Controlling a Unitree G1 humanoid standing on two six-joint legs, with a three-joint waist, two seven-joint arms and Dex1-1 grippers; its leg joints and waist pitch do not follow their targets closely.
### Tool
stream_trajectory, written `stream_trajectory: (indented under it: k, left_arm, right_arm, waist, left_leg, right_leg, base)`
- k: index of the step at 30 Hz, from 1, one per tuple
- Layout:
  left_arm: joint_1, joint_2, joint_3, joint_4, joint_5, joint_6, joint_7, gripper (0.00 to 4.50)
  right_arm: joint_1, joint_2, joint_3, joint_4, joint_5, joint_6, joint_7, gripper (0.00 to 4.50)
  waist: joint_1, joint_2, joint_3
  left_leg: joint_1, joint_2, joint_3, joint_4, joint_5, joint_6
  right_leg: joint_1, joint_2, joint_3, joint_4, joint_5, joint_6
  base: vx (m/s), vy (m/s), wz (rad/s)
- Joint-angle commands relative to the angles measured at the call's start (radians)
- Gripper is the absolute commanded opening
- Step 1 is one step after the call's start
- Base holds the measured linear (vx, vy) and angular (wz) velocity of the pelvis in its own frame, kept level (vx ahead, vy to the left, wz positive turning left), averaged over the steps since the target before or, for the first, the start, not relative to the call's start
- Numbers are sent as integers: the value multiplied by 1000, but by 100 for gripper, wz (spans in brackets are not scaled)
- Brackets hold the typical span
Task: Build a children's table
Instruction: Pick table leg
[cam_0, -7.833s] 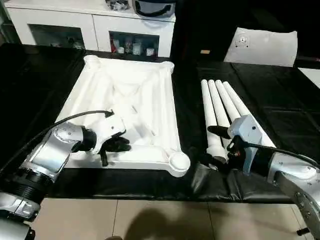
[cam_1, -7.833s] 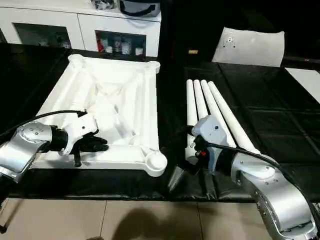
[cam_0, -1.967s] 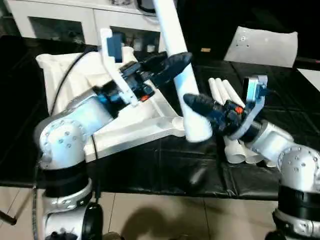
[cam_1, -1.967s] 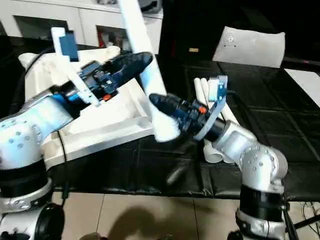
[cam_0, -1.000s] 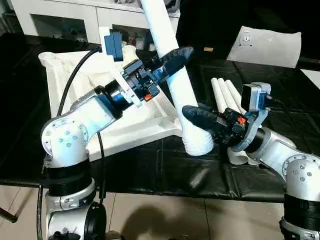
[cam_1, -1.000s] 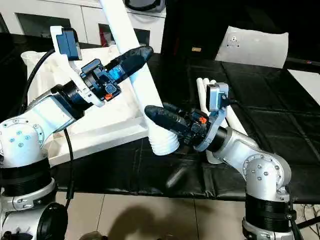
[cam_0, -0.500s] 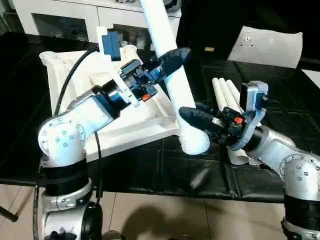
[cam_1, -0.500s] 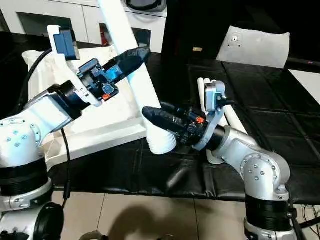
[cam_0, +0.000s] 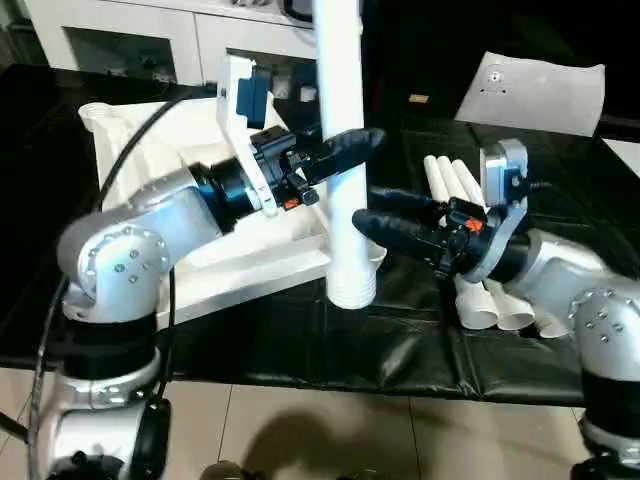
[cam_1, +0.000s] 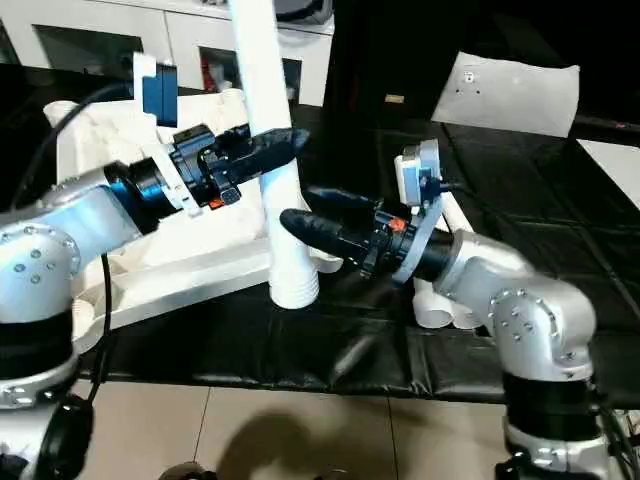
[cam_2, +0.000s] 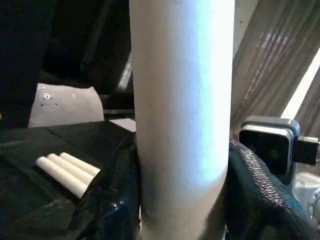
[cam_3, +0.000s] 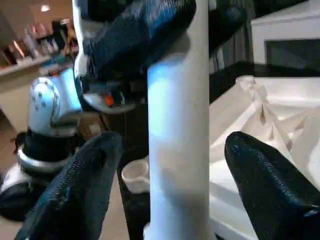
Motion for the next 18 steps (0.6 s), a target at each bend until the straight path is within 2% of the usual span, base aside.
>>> stream_trajectory:
  k: [1,5,6,8,11,12,18]
  left_arm:
    - [-26,8,-25,-2,10,-13,-26,188]
    - [-34,20,-44,-3,26,-20,-48,188]
    - [-38,29,-61,-10,32,-26,-65,188]
    - [-40,34,-73,-15,38,-29,-73,188]
    - [-46,40,-95,-24,47,-33,-88,188]
    - [-47,41,-100,-25,48,-35,-92,188]
    - [-57,49,-139,-31,58,-43,-135,186]
  right_arm:
    - [-24,-30,17,5,-6,23,21,393]
    - [-46,-50,38,26,-14,40,24,393]
    - [-70,-55,59,49,-32,51,14,393]
    - [-83,-59,71,61,-40,58,13,393]
    - [-103,-63,99,73,-50,69,23,393]
    - [-107,-66,106,76,-50,70,26,393]
    - [-117,-62,151,93,-61,76,41,393]
  waist:
    - [1,1,-69]
    - [1,-3,-69]
    - [2,-4,-69]
    - [1,-3,-70]
    - [1,-7,-69]
    - [2,-5,-69]
    - [3,-7,-71]
  left_leg:
    - [12,38,3,-69,-20,7]
    - [12,38,4,-68,-22,5]
    - [13,38,5,-67,-20,7]
    - [12,38,5,-67,-20,2]
    - [11,38,6,-67,-17,2]
    - [11,39,6,-67,-23,-1]
    - [12,40,5,-67,-11,-1]
  right_leg:
    - [57,-70,34,-66,-110,-159]
    - [58,-71,34,-66,-133,-160]
    - [56,-72,34,-67,-131,-162]
    - [56,-71,34,-66,-134,-166]
    - [56,-72,34,-65,-128,-164]
    - [56,-73,34,-65,-137,-163]
    - [57,-73,33,-61,-100,-172]
  base:
    - [0,0,0]
    - [0,0,0]
    - [0,0,0]
    - [0,0,0]
    - [0,0,0]
    - [0,0,0]
    - [0,0,0]
